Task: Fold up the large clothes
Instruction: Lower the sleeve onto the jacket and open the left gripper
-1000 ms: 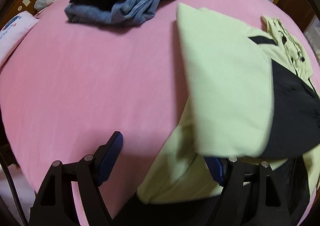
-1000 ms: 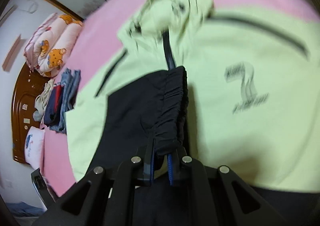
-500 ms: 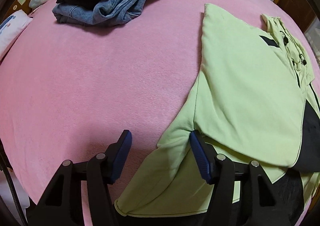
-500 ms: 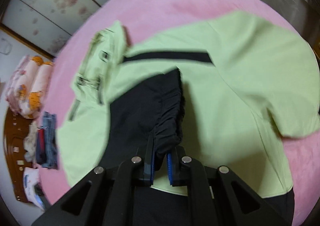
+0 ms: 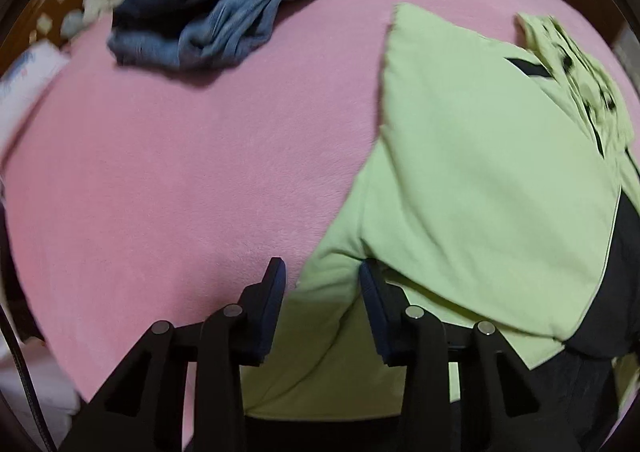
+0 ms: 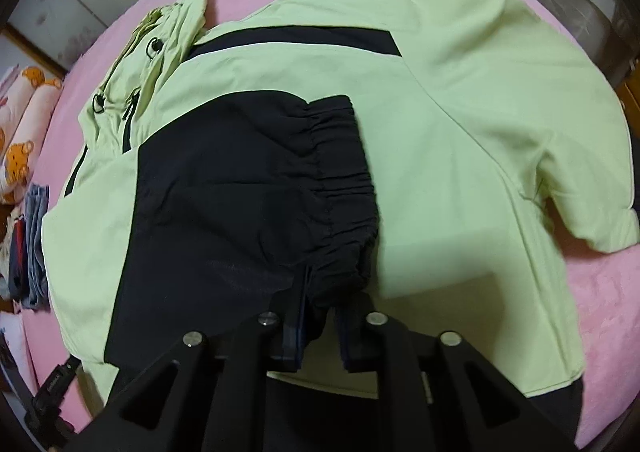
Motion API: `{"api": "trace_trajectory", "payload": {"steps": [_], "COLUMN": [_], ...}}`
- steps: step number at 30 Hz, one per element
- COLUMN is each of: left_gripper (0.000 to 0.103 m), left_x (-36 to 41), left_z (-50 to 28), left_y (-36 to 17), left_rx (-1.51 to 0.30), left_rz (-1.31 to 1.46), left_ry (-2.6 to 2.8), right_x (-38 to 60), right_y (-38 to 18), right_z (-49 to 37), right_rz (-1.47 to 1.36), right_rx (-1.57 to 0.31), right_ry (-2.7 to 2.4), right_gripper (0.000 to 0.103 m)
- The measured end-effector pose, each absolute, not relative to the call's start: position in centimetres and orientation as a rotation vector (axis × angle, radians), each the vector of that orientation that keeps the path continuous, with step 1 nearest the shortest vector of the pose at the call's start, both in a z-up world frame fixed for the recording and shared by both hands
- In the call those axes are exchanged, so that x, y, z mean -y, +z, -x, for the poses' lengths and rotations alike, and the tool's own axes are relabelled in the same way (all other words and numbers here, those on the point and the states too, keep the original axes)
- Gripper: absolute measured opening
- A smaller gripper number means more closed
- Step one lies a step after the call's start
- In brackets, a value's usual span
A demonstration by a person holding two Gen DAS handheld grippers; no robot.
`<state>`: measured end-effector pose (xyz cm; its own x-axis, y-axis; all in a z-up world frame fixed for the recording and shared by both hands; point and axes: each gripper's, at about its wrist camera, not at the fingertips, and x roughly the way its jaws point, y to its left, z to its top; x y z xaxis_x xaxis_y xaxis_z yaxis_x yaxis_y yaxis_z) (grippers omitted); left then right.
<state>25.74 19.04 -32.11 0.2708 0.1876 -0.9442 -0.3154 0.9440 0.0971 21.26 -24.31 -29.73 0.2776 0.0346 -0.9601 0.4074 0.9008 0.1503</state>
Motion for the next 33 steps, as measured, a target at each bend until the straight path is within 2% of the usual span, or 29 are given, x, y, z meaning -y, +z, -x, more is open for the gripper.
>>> {"api": "trace_trajectory", "payload": {"steps": [3, 5, 9, 11, 13, 14, 21, 26, 27, 28, 29, 30, 31, 33], "left_gripper": [0.039, 0.039, 0.041, 0.046, 0.059, 0.06, 0.062, 0.062, 0.061, 0.052, 0.043, 0.025, 0.012, 0.011], "left_x": [-17.1, -16.0, -14.0, -13.3, -12.7, -12.4, -9.8, -10.0, -10.1, -10.0, -9.8, -9.7, -9.7, -9.9], "left_z": [-26.0, -26.1, -26.7, -26.1, -25.7, -25.4, -22.1, -23.2, -24.0, -24.5, -25.5, -26.1, -26.7, -28.0], "left_y": [-30.4, -29.0, -27.2, -26.3, -25.9, -25.6, -25.1, -25.9, -26.4, -26.8, -27.7, -28.3, -29.0, -30.8], "left_rx": [-1.256, -1.253, -1.285, -1.302, -1.305, -1.304, -1.332, -1.322, -1.324, -1.325, -1.334, -1.344, -1.357, -1.391], "left_rz": [0.021, 0.002, 0.039, 0.054, 0.067, 0.071, 0.022, 0.159, 0.192, 0.21, 0.209, 0.2, 0.189, 0.177], "left_ry": [0.302, 0.259, 0.162, 0.13, 0.106, 0.098, -0.01, -0.207, -0.233, -0.244, -0.25, -0.25, -0.246, -0.223], "right_x": [23.9, 23.4, 22.0, 21.5, 21.2, 21.1, 18.8, 15.1, 14.4, 13.3, 12.4, 11.1, 10.3, 8.8], "right_y": [-28.9, -27.9, -25.9, -25.1, -24.6, -24.5, -23.3, -24.1, -24.4, -25.0, -25.5, -26.2, -26.9, -28.1], "right_z": [-21.2, -20.9, -20.1, -19.3, -18.3, -17.9, -12.4, -12.6, -12.8, -13.5, -14.2, -15.4, -16.2, -17.6], "right_rz": [-0.332, -0.28, -0.205, -0.207, -0.251, -0.271, -0.413, -0.447, -0.434, -0.416, -0.401, -0.396, -0.402, -0.394], "right_rx": [-1.3, -1.278, -1.224, -1.196, -1.181, -1.179, -1.162, -1.133, -1.133, -1.132, -1.133, -1.113, -1.099, -1.11], "right_ry": [-0.315, -0.348, -0.395, -0.401, -0.384, -0.377, -0.336, -0.085, -0.057, -0.011, 0.029, 0.101, 0.147, 0.19], "right_gripper": [0.032, 0.034, 0.035, 0.036, 0.04, 0.043, 0.044, 0.044, 0.043, 0.043, 0.034, 0.019, 0.013, 0.004]}}
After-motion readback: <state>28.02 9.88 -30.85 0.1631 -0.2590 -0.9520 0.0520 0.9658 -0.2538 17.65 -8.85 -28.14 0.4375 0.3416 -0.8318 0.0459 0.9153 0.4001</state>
